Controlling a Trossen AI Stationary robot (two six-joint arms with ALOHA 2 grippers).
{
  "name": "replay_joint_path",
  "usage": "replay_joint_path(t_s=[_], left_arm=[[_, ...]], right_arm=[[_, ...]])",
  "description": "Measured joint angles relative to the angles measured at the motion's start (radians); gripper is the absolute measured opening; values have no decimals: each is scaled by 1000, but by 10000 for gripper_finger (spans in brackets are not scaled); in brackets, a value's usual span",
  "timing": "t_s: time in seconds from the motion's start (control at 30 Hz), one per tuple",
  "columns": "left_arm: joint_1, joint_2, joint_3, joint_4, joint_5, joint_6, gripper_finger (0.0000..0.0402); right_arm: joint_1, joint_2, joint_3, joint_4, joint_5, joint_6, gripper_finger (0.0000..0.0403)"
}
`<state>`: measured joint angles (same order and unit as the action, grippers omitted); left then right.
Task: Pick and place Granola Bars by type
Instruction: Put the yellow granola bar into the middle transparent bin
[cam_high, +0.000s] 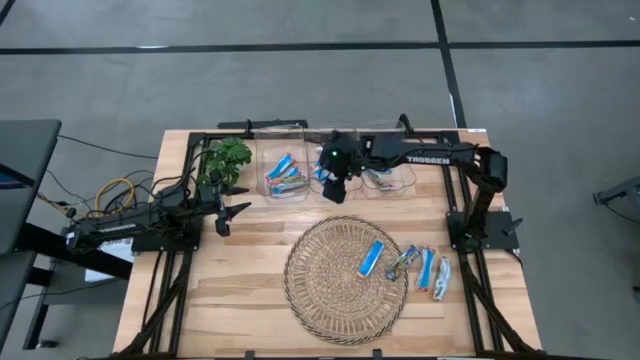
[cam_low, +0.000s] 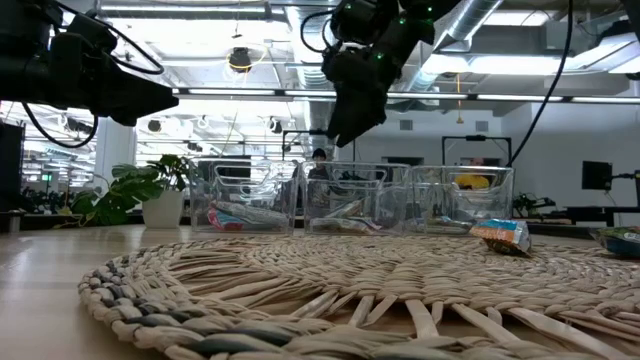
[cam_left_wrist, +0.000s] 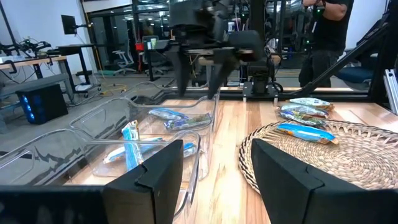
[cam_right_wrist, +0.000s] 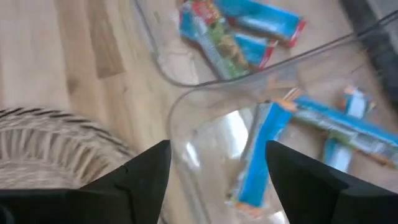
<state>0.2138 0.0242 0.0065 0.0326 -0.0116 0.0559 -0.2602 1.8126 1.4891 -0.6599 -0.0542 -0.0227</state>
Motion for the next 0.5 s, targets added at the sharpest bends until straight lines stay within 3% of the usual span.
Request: replay_joint_path(t_s=[0.37,0.5], left_arm=[[0,0,0,0,0,0,183],[0,0,0,0,0,0,183]], right_arm=[[103,-81,-1,-72,10,276,255],[177,-100,0,-113,101,409,255]])
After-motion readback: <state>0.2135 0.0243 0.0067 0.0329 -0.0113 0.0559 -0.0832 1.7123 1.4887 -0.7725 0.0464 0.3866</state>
